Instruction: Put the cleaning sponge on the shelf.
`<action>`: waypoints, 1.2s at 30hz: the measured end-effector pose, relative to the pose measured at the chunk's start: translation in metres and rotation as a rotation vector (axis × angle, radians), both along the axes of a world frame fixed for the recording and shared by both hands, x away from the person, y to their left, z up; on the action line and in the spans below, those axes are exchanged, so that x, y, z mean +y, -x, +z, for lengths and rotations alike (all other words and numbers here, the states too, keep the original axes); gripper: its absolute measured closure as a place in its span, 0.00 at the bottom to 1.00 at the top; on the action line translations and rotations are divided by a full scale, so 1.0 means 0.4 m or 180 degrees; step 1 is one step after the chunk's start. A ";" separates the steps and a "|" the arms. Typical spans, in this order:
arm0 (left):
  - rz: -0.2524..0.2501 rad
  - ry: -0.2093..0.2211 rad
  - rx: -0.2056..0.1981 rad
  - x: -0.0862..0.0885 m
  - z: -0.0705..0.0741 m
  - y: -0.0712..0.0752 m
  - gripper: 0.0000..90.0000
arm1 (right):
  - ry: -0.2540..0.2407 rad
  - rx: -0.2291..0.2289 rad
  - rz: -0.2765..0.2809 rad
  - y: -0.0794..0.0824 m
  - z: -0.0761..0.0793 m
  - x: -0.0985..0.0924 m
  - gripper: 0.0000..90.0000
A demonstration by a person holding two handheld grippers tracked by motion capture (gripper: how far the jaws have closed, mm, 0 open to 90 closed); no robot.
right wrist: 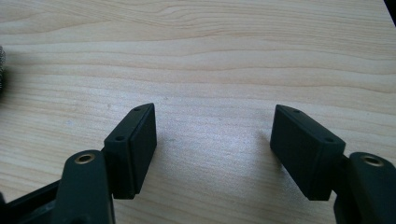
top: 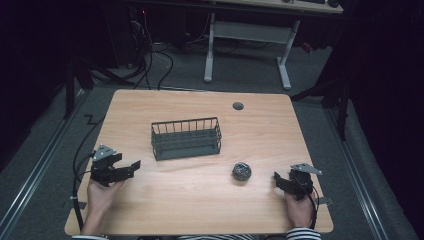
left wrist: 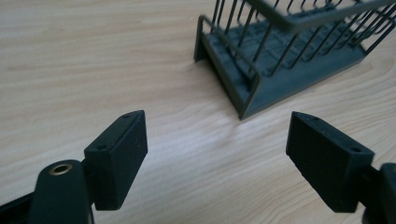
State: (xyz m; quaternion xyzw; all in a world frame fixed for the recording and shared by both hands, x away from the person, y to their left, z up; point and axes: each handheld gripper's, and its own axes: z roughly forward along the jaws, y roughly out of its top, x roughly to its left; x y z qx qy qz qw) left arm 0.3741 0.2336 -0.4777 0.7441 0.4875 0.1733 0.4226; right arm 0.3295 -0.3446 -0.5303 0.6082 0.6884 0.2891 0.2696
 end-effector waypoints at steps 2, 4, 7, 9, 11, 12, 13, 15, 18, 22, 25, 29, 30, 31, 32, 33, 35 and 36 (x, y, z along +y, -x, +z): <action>-0.0033 0.0036 -0.0025 -0.006 0.020 -0.008 0.23 | 0.0002 -0.0001 0.0005 0.000 0.000 0.000 0.35; -0.0050 0.0066 -0.0064 -0.011 0.040 -0.015 0.23 | 0.0003 0.0000 0.0009 0.000 0.000 0.000 0.35; -0.0074 0.0110 -0.0106 -0.016 0.070 -0.027 0.23 | 0.0002 -0.0001 0.0011 0.000 0.000 0.000 0.36; -0.0079 0.0134 -0.0110 -0.019 0.090 -0.040 0.23 | 0.0000 0.0001 0.0008 0.000 0.000 0.000 0.35; -0.0076 0.0134 -0.0098 -0.019 0.097 -0.046 0.23 | 0.0000 0.0000 0.0008 0.000 0.000 0.000 0.36; -0.0081 0.0138 -0.0077 -0.023 0.106 -0.058 0.23 | 0.0000 0.0000 0.0009 0.000 0.000 0.000 0.35; -0.0087 0.0147 -0.0067 -0.025 0.109 -0.063 0.24 | -0.0001 0.0001 0.0008 0.000 0.000 0.000 0.35; -0.0093 0.0129 -0.0046 -0.034 0.116 -0.076 0.24 | -0.0001 0.0001 0.0008 0.000 0.000 0.000 0.35; -0.0118 0.0081 -0.0018 -0.055 0.124 -0.098 0.25 | 0.0000 0.0001 0.0008 0.000 0.000 0.000 0.35; -0.0163 -0.0042 -0.0008 -0.091 0.131 -0.131 0.27 | 0.0000 0.0000 0.0011 0.000 0.000 0.000 0.36; -0.0192 -0.0108 -0.0007 -0.116 0.133 -0.153 0.29 | 0.0004 -0.0002 0.0014 0.000 0.000 0.000 0.36; -0.0178 -0.0144 0.0046 -0.132 0.124 -0.172 0.31 | 0.0001 0.0000 0.0011 0.000 0.000 0.000 0.36; -0.0176 -0.0144 0.0055 -0.135 0.120 -0.176 0.31 | 0.0001 0.0000 0.0011 0.000 0.000 0.000 0.36; -0.0176 -0.0144 0.0055 -0.135 0.120 -0.176 0.32 | 0.0001 0.0000 0.0011 0.000 0.000 0.000 0.36; -0.0173 -0.0150 0.0079 -0.140 0.113 -0.181 0.32 | 0.0001 0.0000 0.0011 0.000 0.000 0.000 0.36; -0.0168 -0.0175 0.0106 -0.146 0.105 -0.187 0.34 | 0.0002 -0.0002 0.0017 0.000 0.000 0.001 0.36; -0.0169 -0.0188 0.0133 -0.152 0.097 -0.193 0.36 | 0.0005 0.0003 0.0023 0.000 0.000 0.001 0.36; -0.0162 -0.0187 0.0143 -0.155 0.094 -0.195 0.37 | 0.0006 0.0005 0.0024 0.000 0.000 0.001 0.36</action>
